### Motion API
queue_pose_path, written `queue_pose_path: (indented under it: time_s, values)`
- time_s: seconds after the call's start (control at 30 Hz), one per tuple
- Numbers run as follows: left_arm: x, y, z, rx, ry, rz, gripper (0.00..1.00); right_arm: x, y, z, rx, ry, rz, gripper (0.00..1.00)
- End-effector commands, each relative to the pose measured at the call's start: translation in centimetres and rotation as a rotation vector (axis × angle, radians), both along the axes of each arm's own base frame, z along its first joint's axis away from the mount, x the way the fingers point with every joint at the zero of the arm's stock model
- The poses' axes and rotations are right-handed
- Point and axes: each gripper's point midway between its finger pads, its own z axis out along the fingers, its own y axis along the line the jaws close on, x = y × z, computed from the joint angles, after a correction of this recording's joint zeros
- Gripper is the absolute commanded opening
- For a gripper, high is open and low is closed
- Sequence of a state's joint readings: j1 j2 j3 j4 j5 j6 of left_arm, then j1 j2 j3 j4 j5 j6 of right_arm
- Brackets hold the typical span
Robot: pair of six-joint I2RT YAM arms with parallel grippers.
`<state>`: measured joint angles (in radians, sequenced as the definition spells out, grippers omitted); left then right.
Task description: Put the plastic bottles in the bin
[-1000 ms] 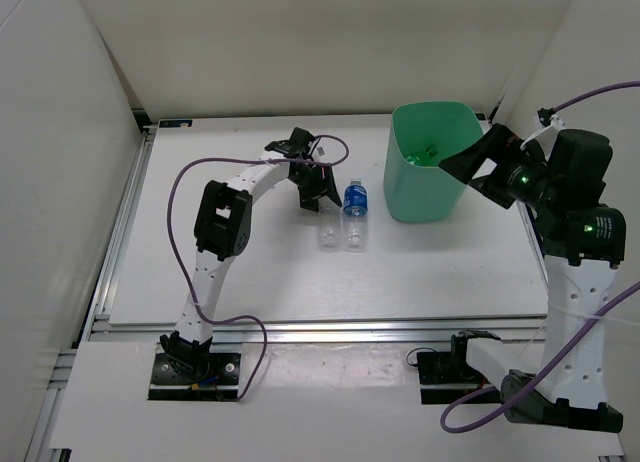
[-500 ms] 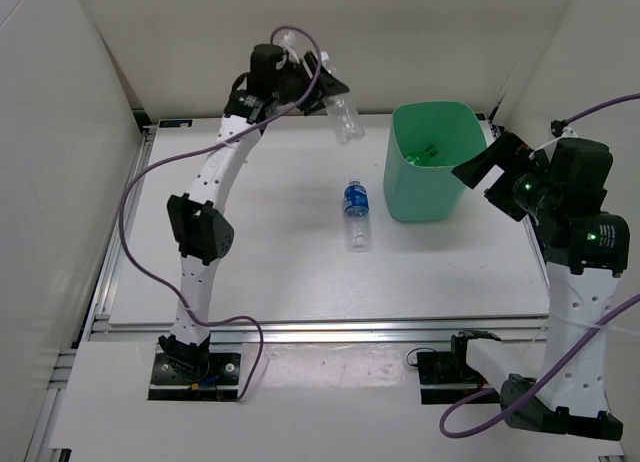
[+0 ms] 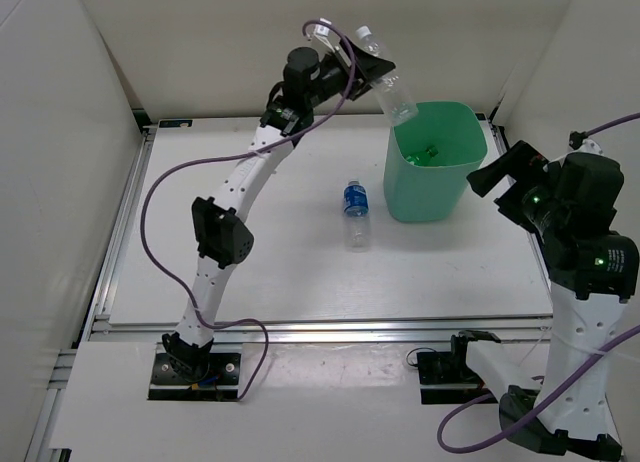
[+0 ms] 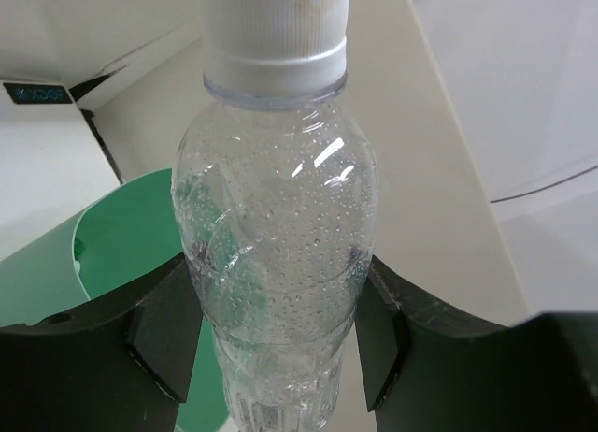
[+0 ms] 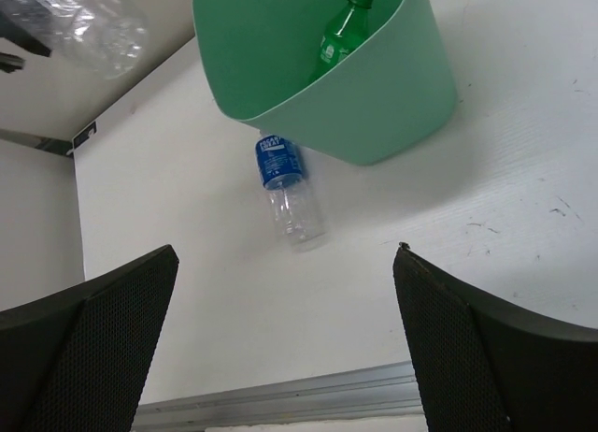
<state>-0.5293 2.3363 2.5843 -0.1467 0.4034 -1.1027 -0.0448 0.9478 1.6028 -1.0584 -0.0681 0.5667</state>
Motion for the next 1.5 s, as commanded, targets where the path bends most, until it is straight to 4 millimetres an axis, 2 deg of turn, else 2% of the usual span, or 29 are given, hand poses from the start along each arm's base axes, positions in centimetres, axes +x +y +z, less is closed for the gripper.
queue_pose_path:
  time_s: [0.0, 0.07, 0.1, 0.13, 0.23, 0.27, 0.3, 0.43, 0.5, 0.57, 0.63, 0.7, 0.77, 0.8, 0.9, 1.0, 1.07, 1.1, 1.13, 1.2, 1.23, 1.3, 1.33, 1.43, 1.47]
  values:
    - [-0.8, -1.7, 1.6, -0.029, -0.062, 0.055, 0.42, -1.8, -0.8, 1.8, -0.046, -0.065, -0.029, 1.00]
    - [-1.1, -2.8, 0.8, -0.003, -0.082, 0.061, 0.42, -2.4, -1.0, 1.7, -0.058, -0.058, -0.033, 1.00]
    - [-1.9, -4.0, 0.8, 0.006, -0.094, 0.061, 0.42, -2.6, -1.3, 1.9, -0.066, -0.057, -0.051, 1.00]
    - [-2.0, -4.6, -0.3, 0.029, -0.090, 0.062, 0.42, -3.1, -1.3, 2.1, -0.067, -0.066, -0.052, 1.00]
    - [-2.9, -6.4, -1.5, 0.084, -0.128, 0.074, 0.45, -4.1, -1.7, 2.1, -0.094, -0.068, -0.063, 1.00]
    - [-3.1, -6.7, -1.6, 0.090, -0.135, 0.078, 0.45, -4.4, -1.7, 2.2, -0.094, -0.065, -0.063, 1.00]
    - [-2.7, -6.8, -2.6, 0.115, -0.132, 0.090, 0.46, -4.7, -1.9, 2.5, -0.099, -0.067, -0.074, 1.00]
    - [-2.8, -7.9, -4.2, 0.161, -0.144, 0.101, 0.49, -5.9, -2.3, 3.0, -0.118, -0.076, -0.094, 1.00]
    - [-2.7, -7.9, -5.8, 0.225, -0.142, 0.100, 0.52, -6.2, -2.3, 3.1, -0.127, -0.074, -0.091, 1.00]
    - [-2.6, -7.8, -6.9, 0.265, -0.140, 0.097, 0.65, -6.2, -2.3, 3.1, -0.127, -0.074, -0.091, 1.00]
    - [-2.5, -7.8, -7.9, 0.298, -0.134, 0.094, 0.68, -6.3, -2.3, 2.9, -0.118, -0.065, -0.094, 1.00]
    - [-2.7, -7.5, -7.3, 0.308, -0.163, 0.097, 0.81, -6.2, -2.1, 2.5, -0.114, -0.053, -0.085, 1.00]
    - [-2.8, -7.3, -6.7, 0.314, -0.186, 0.100, 1.00, -5.8, -1.9, 2.0, -0.097, -0.040, -0.079, 1.00]
    - [-3.1, -7.1, -5.7, 0.310, -0.205, 0.104, 1.00, -5.8, -1.7, 2.1, -0.084, -0.040, -0.075, 1.00]
    - [-3.9, -5.8, -4.8, 0.368, -0.266, 0.118, 1.00, -5.7, -1.6, 1.7, -0.076, -0.038, -0.078, 1.00]
    - [-5.0, -4.5, -5.0, 0.479, -0.375, 0.099, 1.00, -5.5, -1.6, 1.6, -0.066, -0.037, -0.083, 1.00]
    - [-6.1, -2.0, -6.1, 0.566, -0.370, 0.134, 1.00, -5.4, -1.6, 1.3, -0.066, -0.028, -0.083, 1.00]
    - [-5.8, -0.4, -9.6, 0.652, -0.306, 0.182, 1.00, -5.3, -1.6, 1.5, -0.066, -0.037, -0.083, 1.00]
    - [-6.8, 1.6, -7.6, 0.655, -0.321, 0.233, 1.00, -5.2, -1.6, 1.2, -0.066, -0.028, -0.083, 1.00]
    - [-6.8, 4.3, -9.5, 0.727, -0.273, 0.325, 1.00, -5.1, -1.8, 0.9, -0.070, -0.019, -0.091, 1.00]
    - [-7.8, 5.2, -12.1, 0.772, -0.238, 0.304, 1.00, -5.2, -1.8, 1.3, -0.070, -0.038, -0.091, 1.00]
    - [-8.4, 6.0, -14.9, 0.778, -0.178, 0.238, 1.00, -4.8, -1.8, 0.1, -0.070, -0.007, -0.090, 1.00]
    - [-9.1, 6.5, -18.6, 0.804, -0.104, 0.192, 1.00, -4.8, -1.8, 0.0, -0.070, -0.014, -0.091, 1.00]
    - [-10.9, 7.0, -21.5, 0.737, 0.040, 0.110, 1.00, -4.7, -1.4, -0.6, -0.045, -0.001, -0.081, 1.00]
    - [-11.5, 6.6, -23.7, 0.747, 0.085, 0.065, 1.00, -4.5, -1.4, -1.0, -0.045, 0.005, -0.080, 1.00]
